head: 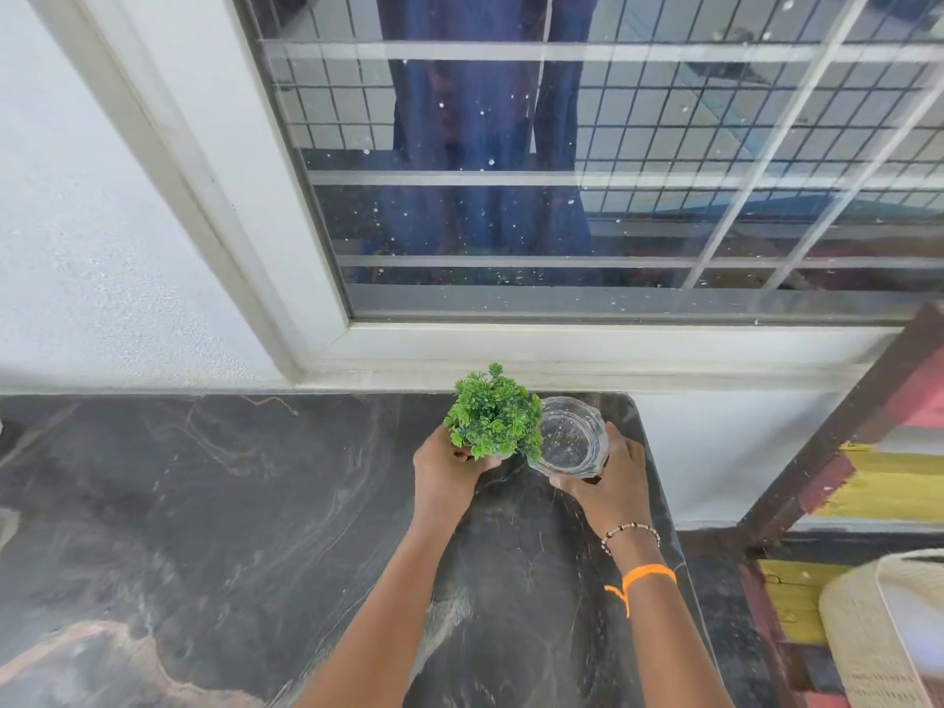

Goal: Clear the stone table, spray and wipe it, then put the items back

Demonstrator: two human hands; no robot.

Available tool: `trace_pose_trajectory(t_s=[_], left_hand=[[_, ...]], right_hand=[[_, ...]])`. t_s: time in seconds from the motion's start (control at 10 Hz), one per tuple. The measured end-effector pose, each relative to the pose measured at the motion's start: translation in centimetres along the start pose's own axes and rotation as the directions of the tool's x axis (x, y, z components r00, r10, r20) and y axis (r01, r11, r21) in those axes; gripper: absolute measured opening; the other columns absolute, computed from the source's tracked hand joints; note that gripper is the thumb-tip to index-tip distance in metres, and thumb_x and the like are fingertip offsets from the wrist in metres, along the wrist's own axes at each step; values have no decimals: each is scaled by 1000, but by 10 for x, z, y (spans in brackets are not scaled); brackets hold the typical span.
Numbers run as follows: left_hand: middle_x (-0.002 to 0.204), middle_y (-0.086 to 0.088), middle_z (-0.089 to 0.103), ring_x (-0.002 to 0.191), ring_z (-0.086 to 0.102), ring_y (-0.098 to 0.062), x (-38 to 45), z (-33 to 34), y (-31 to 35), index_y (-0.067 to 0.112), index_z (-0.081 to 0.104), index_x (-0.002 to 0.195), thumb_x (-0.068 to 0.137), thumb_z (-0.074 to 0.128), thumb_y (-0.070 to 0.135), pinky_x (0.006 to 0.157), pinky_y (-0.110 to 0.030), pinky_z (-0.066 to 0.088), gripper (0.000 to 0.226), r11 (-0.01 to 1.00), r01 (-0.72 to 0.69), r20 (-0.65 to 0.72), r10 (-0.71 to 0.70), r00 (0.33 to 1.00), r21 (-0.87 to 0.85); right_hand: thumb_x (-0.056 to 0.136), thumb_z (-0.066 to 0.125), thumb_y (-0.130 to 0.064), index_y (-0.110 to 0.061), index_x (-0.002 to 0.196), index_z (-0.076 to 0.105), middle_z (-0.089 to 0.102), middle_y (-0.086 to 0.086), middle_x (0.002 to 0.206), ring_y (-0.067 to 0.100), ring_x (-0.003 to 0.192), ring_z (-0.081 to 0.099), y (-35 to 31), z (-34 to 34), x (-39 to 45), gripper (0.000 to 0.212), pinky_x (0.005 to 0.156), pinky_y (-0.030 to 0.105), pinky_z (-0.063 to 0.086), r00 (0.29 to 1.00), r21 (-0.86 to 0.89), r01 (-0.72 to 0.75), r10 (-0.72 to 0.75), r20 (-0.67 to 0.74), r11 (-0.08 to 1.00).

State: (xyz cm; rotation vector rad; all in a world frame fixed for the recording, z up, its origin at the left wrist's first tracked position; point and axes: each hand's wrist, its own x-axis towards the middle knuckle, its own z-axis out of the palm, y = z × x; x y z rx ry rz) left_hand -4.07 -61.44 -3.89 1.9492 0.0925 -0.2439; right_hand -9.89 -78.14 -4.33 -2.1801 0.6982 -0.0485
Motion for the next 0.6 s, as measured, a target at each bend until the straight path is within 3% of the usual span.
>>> trace_pose_trajectory(t_s=[0.3, 0.4, 0.5, 0.6], left_hand=[[83, 7, 65, 78, 58, -8, 7, 0, 1, 18, 64, 90, 69, 78, 6, 71, -21, 42, 28, 998, 4, 41, -7, 999, 67], [96, -1, 66, 83, 57, -9, 5, -1, -1, 13, 63, 98, 72, 74, 3, 61, -5, 40, 29, 999, 27, 42, -28, 999, 43], [110, 0, 62, 86, 57, -4, -7, -4, -5, 18, 59, 113, 76, 68, 1, 61, -5, 43, 42, 998, 56, 29, -56, 998, -3], [120, 8, 55, 89, 57, 0, -25, -12, -10, 21, 48, 131, 80, 64, 1, 74, -15, 44, 58, 993, 98, 1, -99, 995, -61]], right_hand=[[63, 83, -18, -11, 143, 29, 35, 12, 140, 30, 125, 44, 1, 2, 0, 97, 108, 43, 37, 1000, 36, 0, 1, -17, 999], [66, 82, -19, -10, 144, 27, 34, 13, 140, 32, 124, 46, 0, 2, -3, 96, 107, 44, 39, 1000, 40, -7, 8, -11, 999], [68, 81, -21, -8, 144, 27, 33, 13, 139, 34, 122, 47, 2, 2, -9, 94, 106, 45, 40, 999, 84, -27, 29, -23, 996], [71, 79, -21, -6, 141, 31, 31, 13, 137, 35, 115, 51, -2, 9, -25, 86, 103, 44, 42, 990, 146, -87, 102, -97, 985]])
